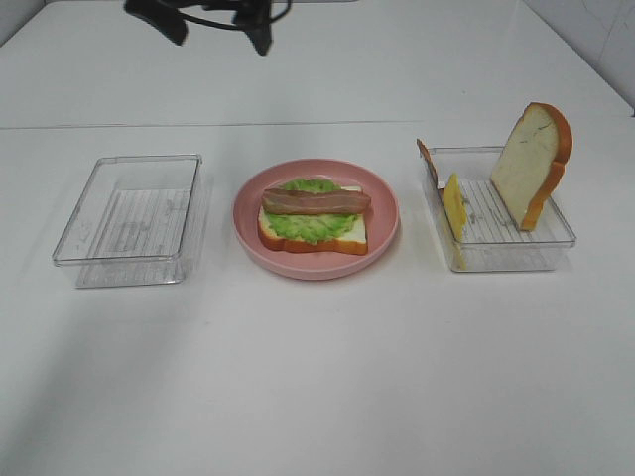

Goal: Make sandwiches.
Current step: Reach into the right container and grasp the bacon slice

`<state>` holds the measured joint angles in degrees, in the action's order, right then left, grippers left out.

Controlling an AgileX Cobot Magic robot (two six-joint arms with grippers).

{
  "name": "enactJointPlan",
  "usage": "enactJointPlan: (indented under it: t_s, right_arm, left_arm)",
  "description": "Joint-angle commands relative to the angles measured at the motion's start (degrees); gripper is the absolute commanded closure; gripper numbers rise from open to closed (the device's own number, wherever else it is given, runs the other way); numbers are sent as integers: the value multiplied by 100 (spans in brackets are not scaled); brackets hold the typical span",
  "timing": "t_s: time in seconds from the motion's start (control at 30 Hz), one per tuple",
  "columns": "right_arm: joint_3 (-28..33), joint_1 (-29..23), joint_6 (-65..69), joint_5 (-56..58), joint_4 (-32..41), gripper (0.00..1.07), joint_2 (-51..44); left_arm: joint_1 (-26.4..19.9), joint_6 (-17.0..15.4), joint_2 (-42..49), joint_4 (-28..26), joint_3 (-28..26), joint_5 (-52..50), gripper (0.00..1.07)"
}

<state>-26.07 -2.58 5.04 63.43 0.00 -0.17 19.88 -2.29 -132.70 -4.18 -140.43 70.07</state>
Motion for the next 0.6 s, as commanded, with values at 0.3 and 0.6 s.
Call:
enactJointPlan:
  t_s: [0.3, 0.6]
  right_arm:
    - [17, 0, -29, -46, 0, 32, -143]
    - [17, 0, -29, -46, 0, 32, -143]
  left_arm:
    - [-2194, 544, 1071, -17, 1541, 550, 10]
    - [-2492, 842, 2785, -103, 3953, 355, 10]
